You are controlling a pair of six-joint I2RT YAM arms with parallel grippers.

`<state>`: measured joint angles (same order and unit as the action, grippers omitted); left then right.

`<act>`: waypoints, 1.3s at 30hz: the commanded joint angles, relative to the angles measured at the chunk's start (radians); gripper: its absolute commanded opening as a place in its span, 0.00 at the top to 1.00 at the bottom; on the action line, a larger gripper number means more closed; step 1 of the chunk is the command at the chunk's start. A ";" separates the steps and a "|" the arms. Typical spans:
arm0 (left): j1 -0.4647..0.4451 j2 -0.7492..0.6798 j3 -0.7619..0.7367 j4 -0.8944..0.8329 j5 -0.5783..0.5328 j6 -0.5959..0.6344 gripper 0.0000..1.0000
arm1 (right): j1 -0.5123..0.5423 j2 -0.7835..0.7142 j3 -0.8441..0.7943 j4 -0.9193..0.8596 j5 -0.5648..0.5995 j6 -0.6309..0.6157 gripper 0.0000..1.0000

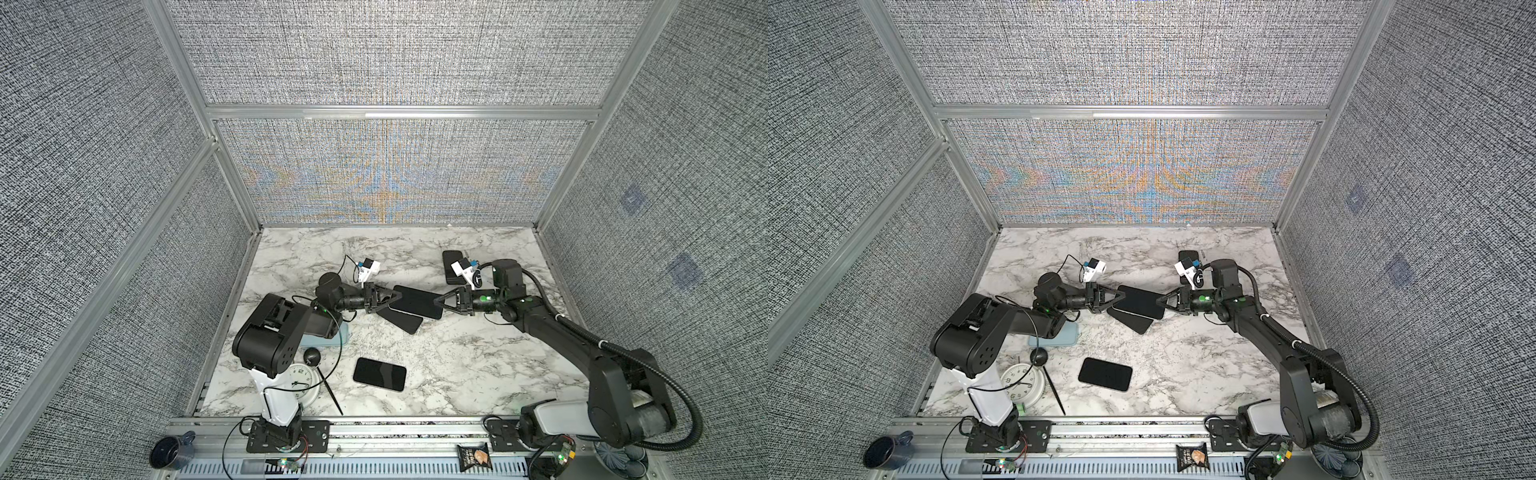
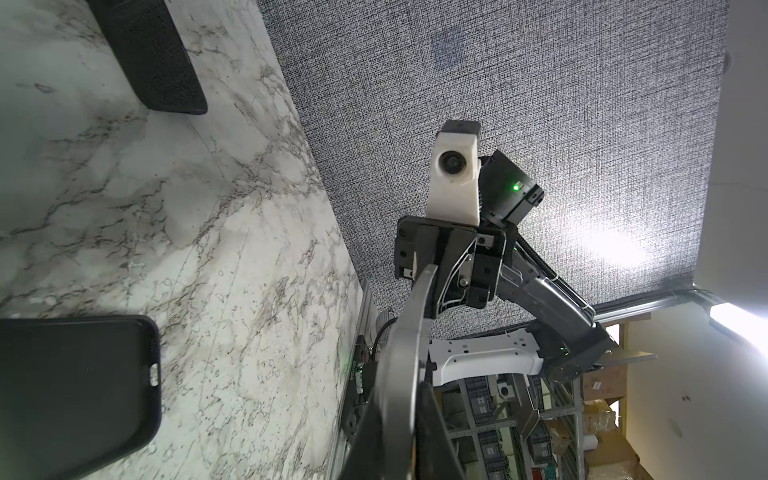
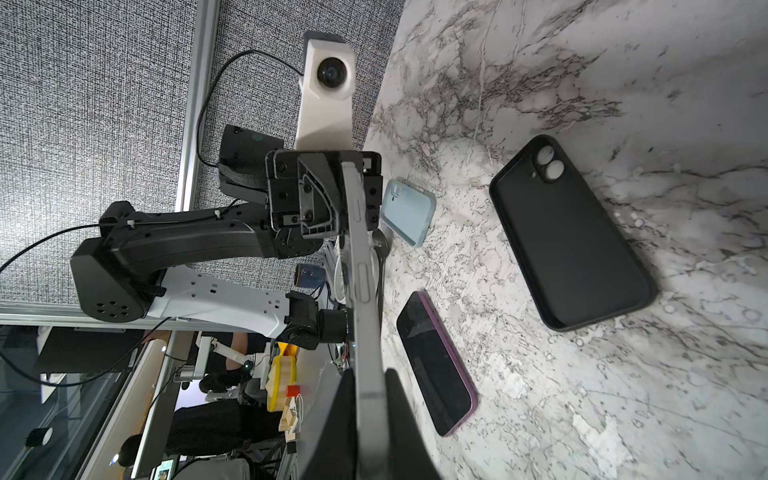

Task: Put the phone into the phone case

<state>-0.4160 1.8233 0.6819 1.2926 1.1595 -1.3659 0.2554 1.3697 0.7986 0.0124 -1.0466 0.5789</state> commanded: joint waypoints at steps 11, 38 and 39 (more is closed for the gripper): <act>-0.004 -0.077 -0.013 -0.062 -0.040 0.051 1.00 | 0.007 -0.022 -0.064 0.196 -0.003 0.158 0.50; 0.001 -0.281 0.038 -0.886 -0.233 0.584 0.60 | -0.004 -0.064 -0.139 0.240 0.030 0.245 0.95; 0.003 -0.290 0.067 -1.001 -0.269 0.650 0.58 | -0.006 -0.075 -0.139 0.200 0.041 0.226 0.96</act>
<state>-0.4164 1.5600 0.7090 0.6434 0.9810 -0.9810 0.2535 1.3136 0.6586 0.3008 -1.0454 0.8532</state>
